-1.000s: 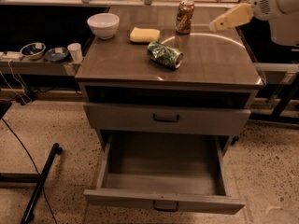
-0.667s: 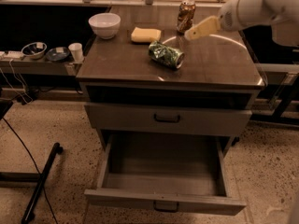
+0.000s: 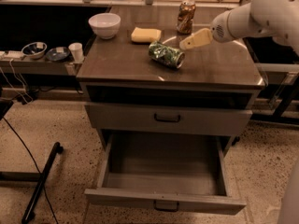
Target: Place orange can into middle drawer
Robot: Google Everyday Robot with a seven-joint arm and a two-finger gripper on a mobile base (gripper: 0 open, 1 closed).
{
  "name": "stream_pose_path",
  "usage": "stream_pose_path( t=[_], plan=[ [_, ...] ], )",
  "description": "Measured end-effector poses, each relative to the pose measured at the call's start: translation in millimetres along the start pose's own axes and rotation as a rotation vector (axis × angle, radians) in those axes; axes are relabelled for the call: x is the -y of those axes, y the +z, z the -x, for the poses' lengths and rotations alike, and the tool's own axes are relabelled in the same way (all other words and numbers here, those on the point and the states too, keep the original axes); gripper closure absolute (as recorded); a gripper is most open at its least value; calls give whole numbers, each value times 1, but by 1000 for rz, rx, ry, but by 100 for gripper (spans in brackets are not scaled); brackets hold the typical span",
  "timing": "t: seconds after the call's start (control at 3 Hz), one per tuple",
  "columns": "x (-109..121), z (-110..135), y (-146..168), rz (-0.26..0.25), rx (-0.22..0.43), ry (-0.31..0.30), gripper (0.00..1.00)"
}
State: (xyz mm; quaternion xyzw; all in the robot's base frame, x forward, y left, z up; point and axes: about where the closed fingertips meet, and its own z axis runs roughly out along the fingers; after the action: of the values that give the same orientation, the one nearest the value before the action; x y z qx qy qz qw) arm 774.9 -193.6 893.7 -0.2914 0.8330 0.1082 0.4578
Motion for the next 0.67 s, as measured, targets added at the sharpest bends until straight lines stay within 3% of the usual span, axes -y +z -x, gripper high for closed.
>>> stream_pose_path(
  t=[0.33, 0.67],
  plan=[
    [17, 8, 15, -2, 115, 56, 0],
    [39, 31, 36, -3, 284, 116, 0]
  ],
)
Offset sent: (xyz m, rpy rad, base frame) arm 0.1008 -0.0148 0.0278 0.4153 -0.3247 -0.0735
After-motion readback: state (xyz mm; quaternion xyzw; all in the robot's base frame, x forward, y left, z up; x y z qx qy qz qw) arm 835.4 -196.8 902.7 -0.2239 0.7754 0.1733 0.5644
